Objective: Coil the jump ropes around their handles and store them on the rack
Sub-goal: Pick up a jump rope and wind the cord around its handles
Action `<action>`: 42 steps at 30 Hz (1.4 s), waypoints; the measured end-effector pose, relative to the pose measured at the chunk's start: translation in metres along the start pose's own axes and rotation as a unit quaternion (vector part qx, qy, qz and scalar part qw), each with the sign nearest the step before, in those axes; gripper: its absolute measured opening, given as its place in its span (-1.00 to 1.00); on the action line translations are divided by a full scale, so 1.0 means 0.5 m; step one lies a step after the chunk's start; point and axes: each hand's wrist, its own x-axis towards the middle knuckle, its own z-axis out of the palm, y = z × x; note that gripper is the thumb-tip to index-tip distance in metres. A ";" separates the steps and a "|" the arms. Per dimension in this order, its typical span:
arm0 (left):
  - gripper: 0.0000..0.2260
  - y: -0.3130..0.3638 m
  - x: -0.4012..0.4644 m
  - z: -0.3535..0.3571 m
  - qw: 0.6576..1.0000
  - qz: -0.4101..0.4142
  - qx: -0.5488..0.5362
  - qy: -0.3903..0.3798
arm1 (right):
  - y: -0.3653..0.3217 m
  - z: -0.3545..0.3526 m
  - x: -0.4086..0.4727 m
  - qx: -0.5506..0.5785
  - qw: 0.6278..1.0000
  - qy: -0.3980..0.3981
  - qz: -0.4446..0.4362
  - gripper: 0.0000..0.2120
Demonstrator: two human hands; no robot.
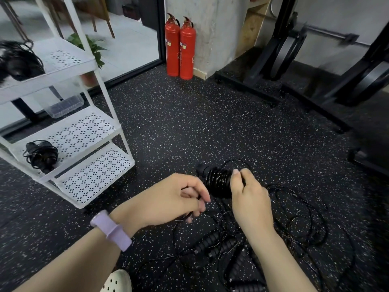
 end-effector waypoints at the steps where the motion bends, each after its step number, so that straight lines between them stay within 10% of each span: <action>1: -0.84 0.007 -0.005 -0.004 0.999 0.012 -0.022 -0.019 | -0.001 -0.002 0.002 0.007 1.000 0.004 0.003 -0.71; 8: -0.48 0.019 -0.020 0.005 0.987 0.019 -0.116 -0.108 | 0.006 -0.005 0.008 0.026 0.999 0.029 0.009 -0.68; 13: -0.95 0.016 -0.010 0.031 0.985 0.060 0.143 0.078 | 0.006 0.000 0.002 0.024 0.999 0.041 -0.010 -0.68; 17: -0.79 0.007 -0.003 0.022 0.955 0.088 0.212 0.190 | 0.005 0.002 -0.006 0.046 0.997 0.058 -0.036 -0.66; 23: -0.68 0.011 0.014 0.028 0.961 0.078 -0.041 0.262 | -0.013 0.011 -0.021 0.152 0.988 0.037 -0.011 -0.61; 31: -0.56 0.052 0.043 0.050 0.872 0.001 -0.398 0.284 | -0.026 0.024 -0.028 0.215 0.975 0.058 -0.019 -0.61; 42: -0.70 0.037 0.011 0.063 0.906 0.075 -0.002 0.416 | -0.020 0.034 -0.028 0.303 0.953 0.014 0.027 -0.70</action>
